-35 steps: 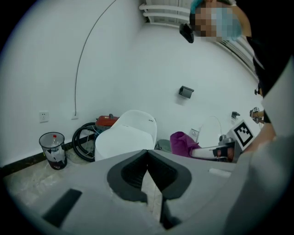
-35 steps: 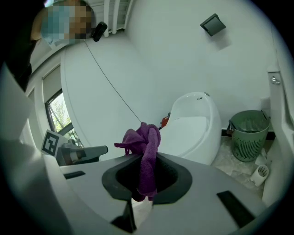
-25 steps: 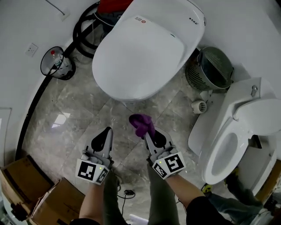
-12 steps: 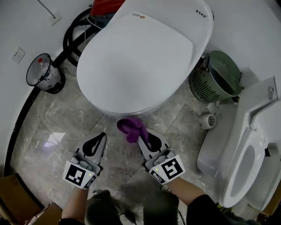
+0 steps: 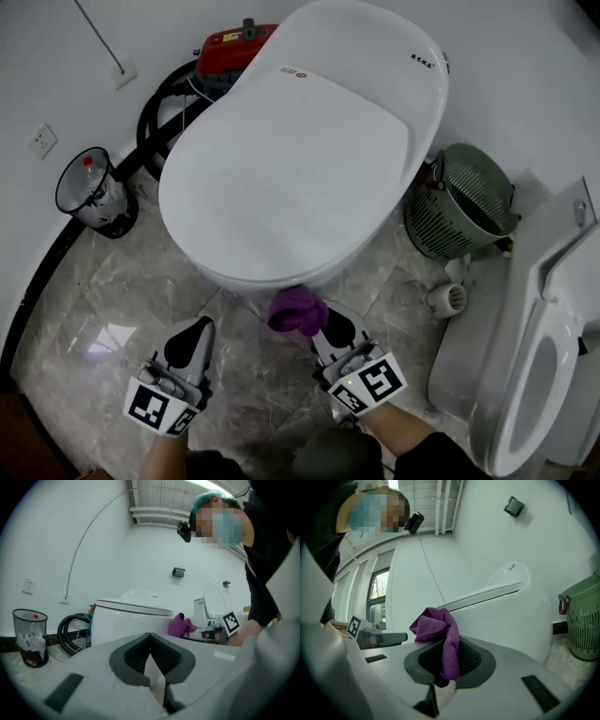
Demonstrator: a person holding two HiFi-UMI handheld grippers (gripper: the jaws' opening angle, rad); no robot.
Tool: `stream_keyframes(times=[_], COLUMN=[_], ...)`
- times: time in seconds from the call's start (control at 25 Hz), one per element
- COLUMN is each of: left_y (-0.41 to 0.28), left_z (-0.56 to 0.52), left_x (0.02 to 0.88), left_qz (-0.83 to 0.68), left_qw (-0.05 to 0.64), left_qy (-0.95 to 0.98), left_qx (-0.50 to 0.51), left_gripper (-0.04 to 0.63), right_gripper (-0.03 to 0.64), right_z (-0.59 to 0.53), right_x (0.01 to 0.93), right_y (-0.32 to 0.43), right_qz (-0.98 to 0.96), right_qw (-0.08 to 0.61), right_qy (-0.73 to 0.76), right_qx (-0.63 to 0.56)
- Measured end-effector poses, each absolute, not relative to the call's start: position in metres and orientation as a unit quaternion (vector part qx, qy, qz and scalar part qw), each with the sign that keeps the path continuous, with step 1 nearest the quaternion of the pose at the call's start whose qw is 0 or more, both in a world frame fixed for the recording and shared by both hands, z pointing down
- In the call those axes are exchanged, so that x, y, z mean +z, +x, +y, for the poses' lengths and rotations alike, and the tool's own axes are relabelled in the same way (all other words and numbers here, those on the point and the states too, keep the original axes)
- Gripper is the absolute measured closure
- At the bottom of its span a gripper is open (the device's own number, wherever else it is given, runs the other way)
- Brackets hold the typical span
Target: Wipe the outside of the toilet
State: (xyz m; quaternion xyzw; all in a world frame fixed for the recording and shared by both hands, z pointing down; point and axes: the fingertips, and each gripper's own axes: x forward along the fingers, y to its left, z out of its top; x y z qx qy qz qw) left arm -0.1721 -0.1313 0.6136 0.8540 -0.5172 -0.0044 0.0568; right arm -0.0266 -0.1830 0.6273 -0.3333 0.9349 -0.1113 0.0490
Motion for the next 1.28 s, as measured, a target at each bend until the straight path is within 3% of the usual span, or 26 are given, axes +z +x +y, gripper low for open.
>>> stream_keyframes(times=[0.32,0.72,1.28], left_y=[-0.168,-0.115,-0.089], left_z=[-0.134,-0.142,-0.126], left_x=[0.619,0.623,0.619], left_qz=[-0.523,-0.481,-0.457], left_qw=[0.043,0.044,0.050], left_qy=[0.851,0.876,0.888], left_qx=[0.012,0.002,0.011], left_gripper=[0.591,0.591,0.591], right_gripper=[0.574,0.572,0.574], right_z=[-0.238,-0.340,-0.479], right_x=[0.622,0.626,0.634], right_y=[0.042,0.134,0.232], right_qz=[0.912,0.871,0.767], right_qw=[0.077,0.076,-0.020], right_qy=[-0.396,-0.482,-0.640], right_qx=[-0.079,-0.052,-0.052])
